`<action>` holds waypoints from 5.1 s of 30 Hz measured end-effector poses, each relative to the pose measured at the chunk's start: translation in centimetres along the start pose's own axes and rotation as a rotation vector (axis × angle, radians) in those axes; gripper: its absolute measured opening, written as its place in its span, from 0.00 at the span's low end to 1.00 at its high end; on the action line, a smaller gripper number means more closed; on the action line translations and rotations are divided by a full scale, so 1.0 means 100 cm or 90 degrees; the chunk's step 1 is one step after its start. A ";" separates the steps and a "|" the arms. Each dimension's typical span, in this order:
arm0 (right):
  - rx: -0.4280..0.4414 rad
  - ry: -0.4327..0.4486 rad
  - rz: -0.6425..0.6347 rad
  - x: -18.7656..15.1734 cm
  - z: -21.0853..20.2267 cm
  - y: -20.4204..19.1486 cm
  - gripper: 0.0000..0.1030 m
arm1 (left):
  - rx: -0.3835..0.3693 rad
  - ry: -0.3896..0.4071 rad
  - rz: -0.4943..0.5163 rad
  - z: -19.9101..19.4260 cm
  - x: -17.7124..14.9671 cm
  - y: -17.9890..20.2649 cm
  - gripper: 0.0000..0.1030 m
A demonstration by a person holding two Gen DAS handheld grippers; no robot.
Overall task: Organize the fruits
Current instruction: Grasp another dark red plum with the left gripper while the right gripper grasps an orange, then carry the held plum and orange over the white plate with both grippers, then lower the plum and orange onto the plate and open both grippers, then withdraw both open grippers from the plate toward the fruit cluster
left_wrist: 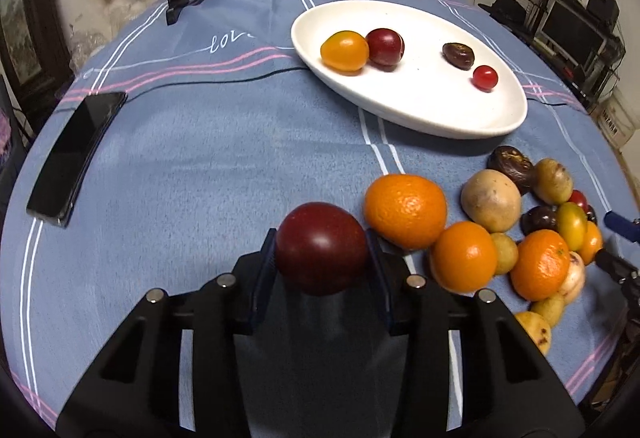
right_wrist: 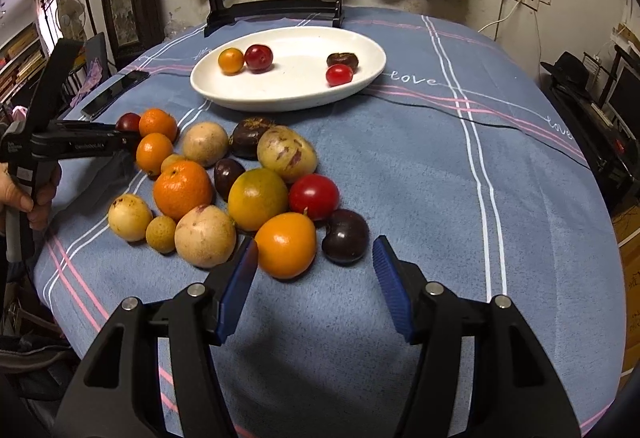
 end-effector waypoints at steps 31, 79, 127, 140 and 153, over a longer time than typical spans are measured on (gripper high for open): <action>0.016 -0.050 0.039 0.005 0.026 -0.012 0.34 | -0.018 -0.001 -0.025 -0.004 -0.010 -0.008 0.41; 0.032 0.081 -0.049 0.103 -0.011 -0.023 0.34 | -0.048 0.066 0.035 -0.037 0.075 0.026 0.41; 0.056 0.032 0.025 0.097 0.019 0.012 0.58 | -0.035 0.054 0.006 -0.029 0.076 0.030 0.76; 0.065 0.030 0.061 0.038 -0.011 0.016 0.59 | -0.032 0.053 -0.031 -0.056 0.014 0.015 0.80; 0.075 0.005 0.057 0.007 -0.009 0.003 0.59 | -0.052 0.040 -0.021 -0.058 -0.017 0.033 0.80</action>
Point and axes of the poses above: each gripper's, at about its wrist camera, not at the fingertips, and z roughly the way its jaws point, y to its right, x to its top, the point moved 5 cm from there along z, roughly the way its jaws point, and after that the axes turned 4 degrees about z, right-handed, at the moved point
